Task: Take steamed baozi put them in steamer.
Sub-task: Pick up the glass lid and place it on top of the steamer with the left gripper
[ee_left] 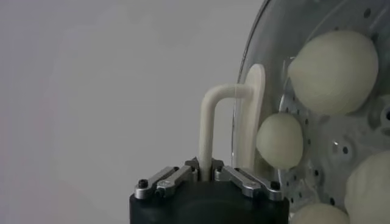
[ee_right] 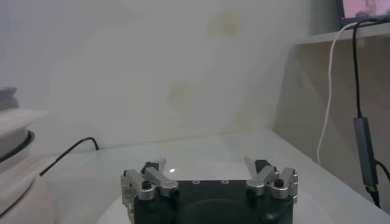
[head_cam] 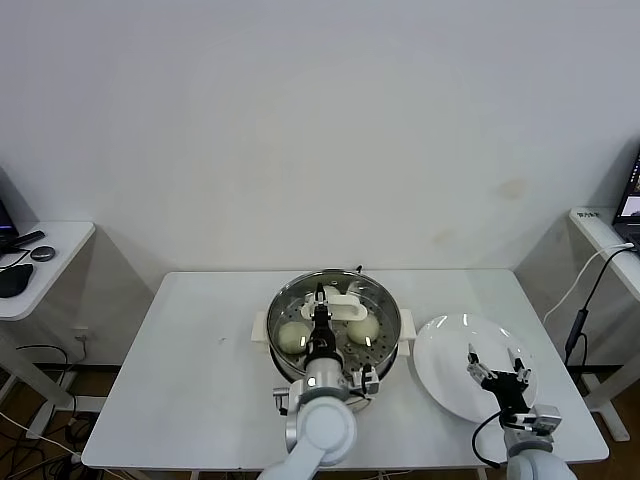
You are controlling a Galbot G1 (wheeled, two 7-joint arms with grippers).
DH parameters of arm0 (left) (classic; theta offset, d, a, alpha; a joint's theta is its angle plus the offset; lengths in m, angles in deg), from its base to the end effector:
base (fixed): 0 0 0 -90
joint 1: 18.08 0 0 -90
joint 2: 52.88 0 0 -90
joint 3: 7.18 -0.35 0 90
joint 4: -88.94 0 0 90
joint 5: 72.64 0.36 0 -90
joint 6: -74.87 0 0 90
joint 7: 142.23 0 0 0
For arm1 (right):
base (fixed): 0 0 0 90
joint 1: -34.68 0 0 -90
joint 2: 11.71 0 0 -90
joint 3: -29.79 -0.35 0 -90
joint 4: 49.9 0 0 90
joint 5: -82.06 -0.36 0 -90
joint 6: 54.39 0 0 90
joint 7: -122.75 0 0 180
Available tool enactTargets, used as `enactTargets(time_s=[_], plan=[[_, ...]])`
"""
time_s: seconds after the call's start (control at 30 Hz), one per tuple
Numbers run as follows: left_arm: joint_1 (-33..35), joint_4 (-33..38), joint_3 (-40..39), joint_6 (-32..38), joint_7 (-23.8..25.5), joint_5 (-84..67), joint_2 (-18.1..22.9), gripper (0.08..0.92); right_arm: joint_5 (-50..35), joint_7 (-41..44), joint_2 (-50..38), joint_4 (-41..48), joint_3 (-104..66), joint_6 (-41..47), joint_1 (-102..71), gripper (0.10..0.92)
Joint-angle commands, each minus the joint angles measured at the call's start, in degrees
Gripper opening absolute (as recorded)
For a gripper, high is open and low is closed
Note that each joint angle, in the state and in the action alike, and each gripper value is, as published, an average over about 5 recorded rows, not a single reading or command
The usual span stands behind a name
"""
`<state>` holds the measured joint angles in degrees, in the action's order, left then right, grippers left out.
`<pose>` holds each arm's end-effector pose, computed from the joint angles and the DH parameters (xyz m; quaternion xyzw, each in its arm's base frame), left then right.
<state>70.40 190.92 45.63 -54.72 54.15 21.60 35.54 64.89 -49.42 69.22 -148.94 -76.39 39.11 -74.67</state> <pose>0.2879 -0.2052 -0.2735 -0.0035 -0.7246 -0.6885 0.0311 0.2313 -0.1441 -0.3718 -0.0582 -0.9934 -0.0477 0.0864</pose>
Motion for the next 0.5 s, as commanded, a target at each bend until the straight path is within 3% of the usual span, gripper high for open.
enactTargets(time_s=[0.03, 0.2, 0.5], plan=[[0.71, 1.37, -0.39, 0.14, -2.35, -2.50, -0.31, 0.174, -0.02, 0.01, -0.01, -0.21, -0.05, 0.10, 0.05, 0.823], [4.35, 9.25, -1.63, 1.41, -1.68, -5.84, -3.04, 0.215, -0.04, 0.02, -0.04, -0.12, -0.11, 0.07, 0.11, 0.823], [11.38, 23.15, -2.75, 1.51, 0.11, -8.15, -7.54, 0.472, -0.36, -0.12, 0.16, -0.15, 0.18, 0.52, 0.40, 0.823]])
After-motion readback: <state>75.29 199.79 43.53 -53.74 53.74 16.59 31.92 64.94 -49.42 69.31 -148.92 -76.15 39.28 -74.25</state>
